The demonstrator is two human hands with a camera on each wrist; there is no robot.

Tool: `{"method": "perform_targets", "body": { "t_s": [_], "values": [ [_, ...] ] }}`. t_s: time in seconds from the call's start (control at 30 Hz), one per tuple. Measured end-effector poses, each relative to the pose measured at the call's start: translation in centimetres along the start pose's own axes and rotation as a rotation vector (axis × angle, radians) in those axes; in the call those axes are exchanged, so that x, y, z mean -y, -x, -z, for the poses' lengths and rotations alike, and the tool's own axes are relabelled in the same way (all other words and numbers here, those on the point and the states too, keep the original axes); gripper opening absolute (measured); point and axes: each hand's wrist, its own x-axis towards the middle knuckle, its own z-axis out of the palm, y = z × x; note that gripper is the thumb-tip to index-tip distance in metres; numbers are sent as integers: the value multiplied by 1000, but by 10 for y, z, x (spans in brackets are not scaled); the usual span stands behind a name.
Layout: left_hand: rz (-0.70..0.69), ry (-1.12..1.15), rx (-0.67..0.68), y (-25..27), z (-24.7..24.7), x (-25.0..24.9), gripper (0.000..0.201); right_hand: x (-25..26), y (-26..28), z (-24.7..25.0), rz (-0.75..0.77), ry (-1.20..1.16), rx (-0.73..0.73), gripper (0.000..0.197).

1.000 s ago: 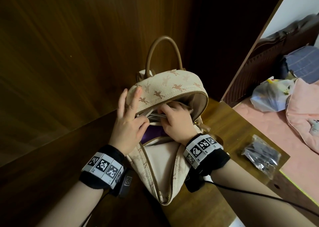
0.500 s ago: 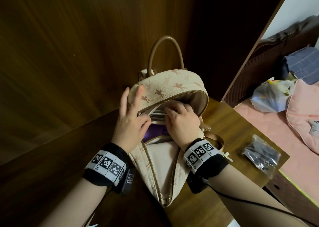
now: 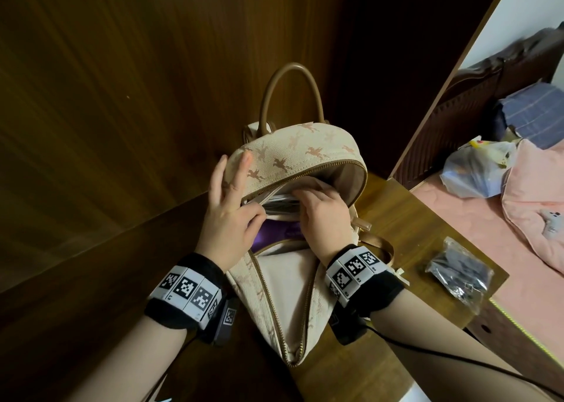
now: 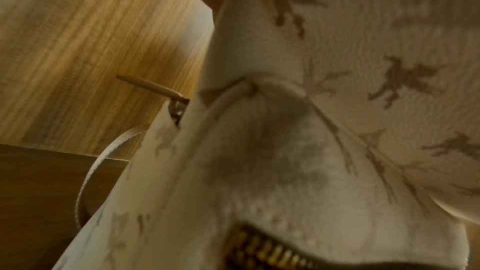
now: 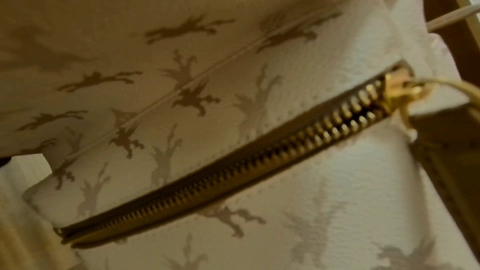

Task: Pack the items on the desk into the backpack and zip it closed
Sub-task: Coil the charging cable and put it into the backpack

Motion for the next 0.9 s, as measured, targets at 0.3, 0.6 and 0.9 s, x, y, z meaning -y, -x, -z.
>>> {"method": "perform_targets", "body": {
  "t_s": [0.3, 0.6, 0.9],
  "values": [
    [-6, 34, -2, 0, 2, -1, 14, 0, -2, -6, 50, -107, 142, 31],
    [13, 53, -10, 0, 2, -2, 13, -2, -2, -6, -88, -166, 104, 53],
    [41, 58, -36, -1, 1, 0, 13, 2, 9, 2, -54, -60, -7, 27]
  ]
}}
